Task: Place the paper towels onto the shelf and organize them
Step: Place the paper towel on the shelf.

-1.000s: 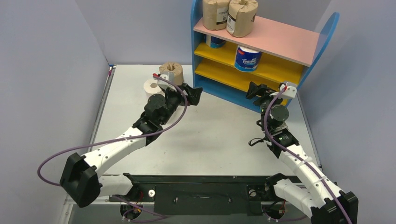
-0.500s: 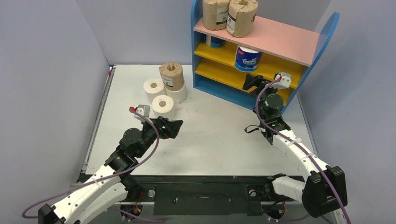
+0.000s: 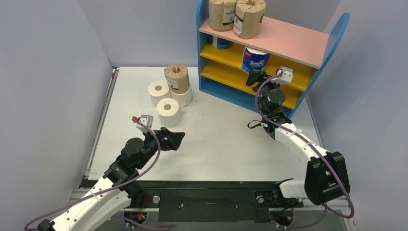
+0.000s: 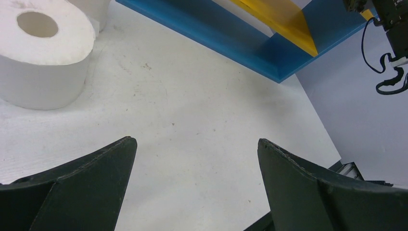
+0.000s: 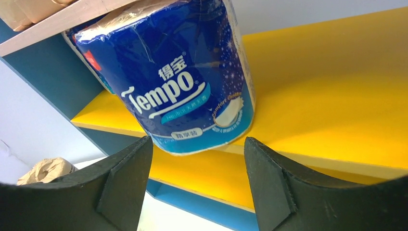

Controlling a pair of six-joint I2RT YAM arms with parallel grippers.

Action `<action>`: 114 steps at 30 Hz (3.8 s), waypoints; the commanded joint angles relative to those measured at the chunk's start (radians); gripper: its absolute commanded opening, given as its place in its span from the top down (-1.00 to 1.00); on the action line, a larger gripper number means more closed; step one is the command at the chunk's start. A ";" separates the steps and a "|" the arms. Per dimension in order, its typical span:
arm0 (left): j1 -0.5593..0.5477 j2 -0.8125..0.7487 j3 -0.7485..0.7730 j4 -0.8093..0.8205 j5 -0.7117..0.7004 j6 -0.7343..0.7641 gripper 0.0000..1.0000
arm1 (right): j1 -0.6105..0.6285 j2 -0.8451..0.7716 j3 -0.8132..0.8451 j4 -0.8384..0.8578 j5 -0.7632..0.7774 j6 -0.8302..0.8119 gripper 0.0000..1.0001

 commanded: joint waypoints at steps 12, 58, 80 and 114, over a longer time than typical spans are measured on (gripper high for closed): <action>0.003 0.001 0.015 0.014 0.020 -0.003 -0.93 | 0.005 0.173 0.148 0.173 0.050 0.025 -0.25; 0.003 0.074 0.001 0.074 0.041 -0.011 -0.93 | 0.030 0.489 0.402 0.140 0.150 0.135 -0.23; 0.002 0.084 -0.011 0.089 0.059 -0.023 -0.93 | 0.054 0.546 0.431 0.154 0.134 0.174 -0.23; 0.004 0.029 0.011 0.054 0.009 -0.017 -0.93 | 0.074 -0.031 0.076 -0.006 0.001 0.169 -0.36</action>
